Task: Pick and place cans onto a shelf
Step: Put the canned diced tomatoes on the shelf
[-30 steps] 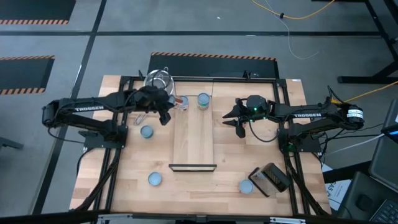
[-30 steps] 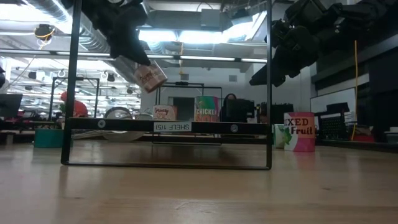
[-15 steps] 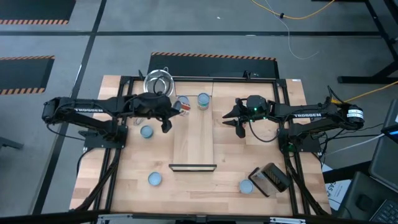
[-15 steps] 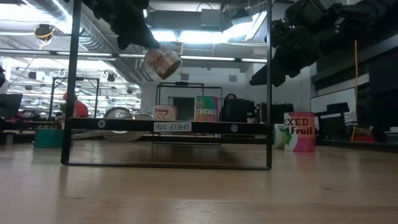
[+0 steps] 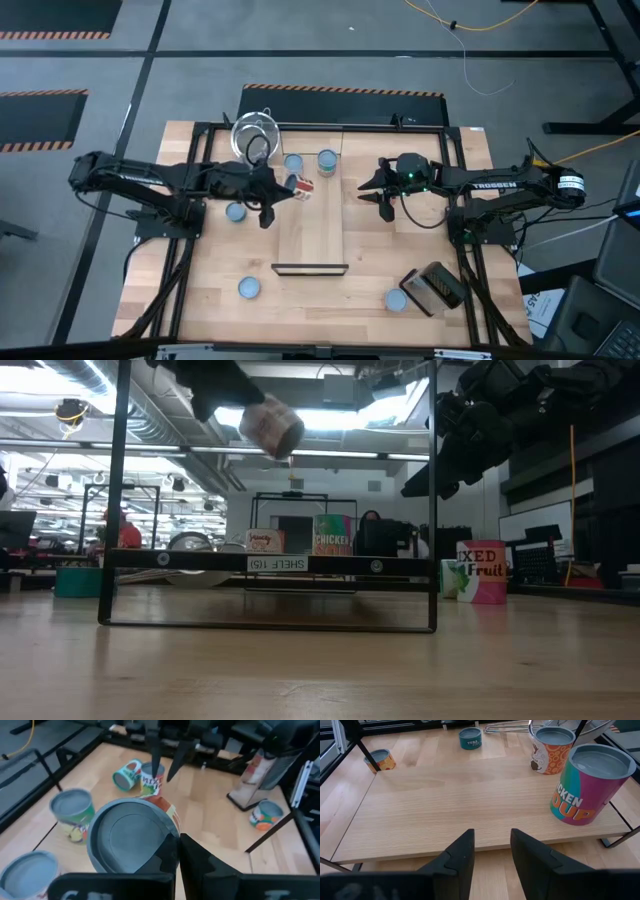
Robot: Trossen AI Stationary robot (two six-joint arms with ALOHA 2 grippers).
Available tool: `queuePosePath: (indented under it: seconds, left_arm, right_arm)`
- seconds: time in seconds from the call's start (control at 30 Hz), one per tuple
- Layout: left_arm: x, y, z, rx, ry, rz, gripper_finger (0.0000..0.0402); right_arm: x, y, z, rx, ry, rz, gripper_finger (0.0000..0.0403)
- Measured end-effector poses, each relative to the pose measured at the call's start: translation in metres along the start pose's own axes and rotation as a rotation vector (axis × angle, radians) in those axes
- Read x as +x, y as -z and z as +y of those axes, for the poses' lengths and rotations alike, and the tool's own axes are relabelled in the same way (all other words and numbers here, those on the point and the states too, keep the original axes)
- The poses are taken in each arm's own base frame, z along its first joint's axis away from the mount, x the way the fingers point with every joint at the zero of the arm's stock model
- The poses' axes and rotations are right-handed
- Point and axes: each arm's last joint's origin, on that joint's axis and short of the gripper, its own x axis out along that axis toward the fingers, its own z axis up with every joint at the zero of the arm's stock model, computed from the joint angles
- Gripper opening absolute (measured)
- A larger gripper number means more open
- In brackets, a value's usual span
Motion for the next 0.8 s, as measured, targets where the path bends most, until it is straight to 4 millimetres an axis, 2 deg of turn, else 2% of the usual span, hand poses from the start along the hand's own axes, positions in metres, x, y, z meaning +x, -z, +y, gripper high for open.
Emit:
queuePosePath:
  seconds: [0.3, 0.5, 0.8]
  left_arm:
    - [0.003, -0.027, -0.024, 0.047, 0.034, -0.023, 0.0002]
    - [0.018, -0.044, -0.039, 0.100, 0.038, 0.042, 0.0002]
    - [0.049, -0.046, -0.051, 0.148, 0.014, 0.170, 0.0002]
  right_arm:
    - [0.000, 0.000, 0.000, -0.001, 0.000, -0.004, 0.0132]
    - [0.000, -0.001, 0.000, -0.002, 0.000, -0.007, 0.0132]
    - [0.000, -0.001, 0.000, -0.002, 0.000, -0.007, 0.0132]
